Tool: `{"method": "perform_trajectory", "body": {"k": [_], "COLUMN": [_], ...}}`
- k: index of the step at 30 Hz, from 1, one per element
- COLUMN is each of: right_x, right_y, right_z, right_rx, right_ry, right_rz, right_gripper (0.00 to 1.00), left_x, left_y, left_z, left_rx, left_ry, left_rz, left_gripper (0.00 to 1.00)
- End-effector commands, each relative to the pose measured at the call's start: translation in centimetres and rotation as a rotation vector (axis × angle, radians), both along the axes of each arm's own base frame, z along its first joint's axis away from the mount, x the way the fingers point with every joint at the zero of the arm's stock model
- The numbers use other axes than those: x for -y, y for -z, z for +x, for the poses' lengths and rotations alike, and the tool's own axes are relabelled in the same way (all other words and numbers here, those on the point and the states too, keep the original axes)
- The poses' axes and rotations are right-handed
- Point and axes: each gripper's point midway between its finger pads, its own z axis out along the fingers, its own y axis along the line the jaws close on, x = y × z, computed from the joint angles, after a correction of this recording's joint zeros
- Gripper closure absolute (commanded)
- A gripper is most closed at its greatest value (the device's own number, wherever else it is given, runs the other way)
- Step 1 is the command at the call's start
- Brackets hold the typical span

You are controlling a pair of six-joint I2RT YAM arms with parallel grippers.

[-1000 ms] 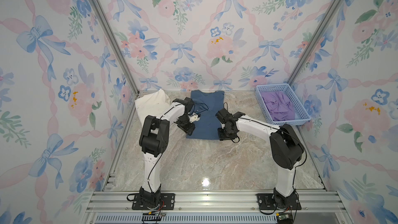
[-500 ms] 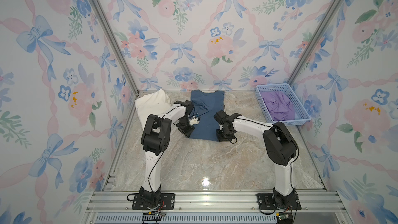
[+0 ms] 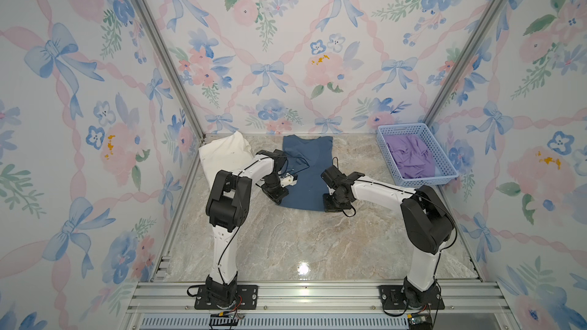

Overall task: Fold and stack t-shirts
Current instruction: Fold the T-shirt.

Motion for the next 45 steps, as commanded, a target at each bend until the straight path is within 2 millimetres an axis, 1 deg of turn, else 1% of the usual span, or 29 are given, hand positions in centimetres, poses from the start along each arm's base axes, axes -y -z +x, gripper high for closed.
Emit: {"method": "perform_trajectory", "body": {"k": [1,4,5,7,10,14,17,20,22,25,29,31,33,36,40,41,42,45], "right_x": [1.6,2.0,2.2,2.5,3.0,3.8,4.4,4.8,4.9,5.0,4.6,4.1,3.7,3.3,3.3,3.1,3.2,2.8], "right_y": [-3.2,-5.6,-6.8,-8.6,-11.3,-15.1,-17.1,-17.4,-17.3,-16.7,-16.1,-15.4,-15.4,-15.9,-17.4,-17.3,-18.3,-18.7], "right_z": [-1.7,-3.1,-3.5,-4.4,-5.5,-5.7,-5.1,-3.8,-2.5,-0.1,3.1,4.1,4.4,3.9,2.4,2.1,1.6,0.8], "right_rx": [0.037,0.066,0.084,0.107,0.144,0.208,0.244,0.244,0.238,0.224,0.212,0.189,0.186,0.189,0.210,0.205,0.221,0.217], "right_ry": [0.011,-0.004,-0.006,-0.012,-0.015,-0.010,-0.012,-0.008,0.001,0.018,0.033,0.029,0.022,0.012,-0.007,-0.016,-0.021,-0.047], "right_rz": [-0.035,-0.036,-0.026,-0.015,0.003,0.018,0.012,0.007,0.010,0.013,0.025,0.021,0.025,0.032,0.039,0.035,0.046,0.047], "right_gripper": [1.00,1.00,1.00,1.00,1.00,1.00,1.00,1.00,1.00,1.00,1.00,1.00,1.00,1.00,1.00,1.00,1.00,1.00], "left_x": [0.4,1.3,1.7,2.3,3.0,3.4,3.4,3.6,3.6,3.3,2.6,2.2,1.8,1.4,0.8,0.8,0.6,0.3], "left_y": [-3.8,-6.4,-7.4,-9.5,-12.8,-16.7,-18.4,-18.6,-18.2,-17.3,-16.4,-16.1,-15.7,-15.9,-17.5,-17.9,-18.4,-19.5], "left_z": [-2.0,-4.0,-4.6,-5.2,-5.6,-4.8,-3.4,-1.7,-0.4,2.2,5.9,7.0,7.2,6.5,5.0,4.6,4.3,3.1], "left_rx": [0.027,0.029,0.034,0.066,0.130,0.217,0.285,0.305,0.298,0.296,0.308,0.309,0.300,0.285,0.305,0.313,0.322,0.340], "left_ry": [0.067,0.123,0.135,0.151,0.172,0.179,0.175,0.165,0.151,0.114,0.061,0.038,0.025,0.022,0.029,0.034,0.034,0.037], "left_rz": [-0.039,-0.080,-0.093,-0.117,-0.141,-0.163,-0.159,-0.155,-0.156,-0.152,-0.148,-0.149,-0.153,-0.167,-0.185,-0.189,-0.191,-0.199], "left_gripper": [1.00,1.00,1.00,1.00,1.00,1.00,1.00,1.00,1.00,1.00,1.00,1.00,1.00,1.00,1.00,1.00,1.00,1.00]}}
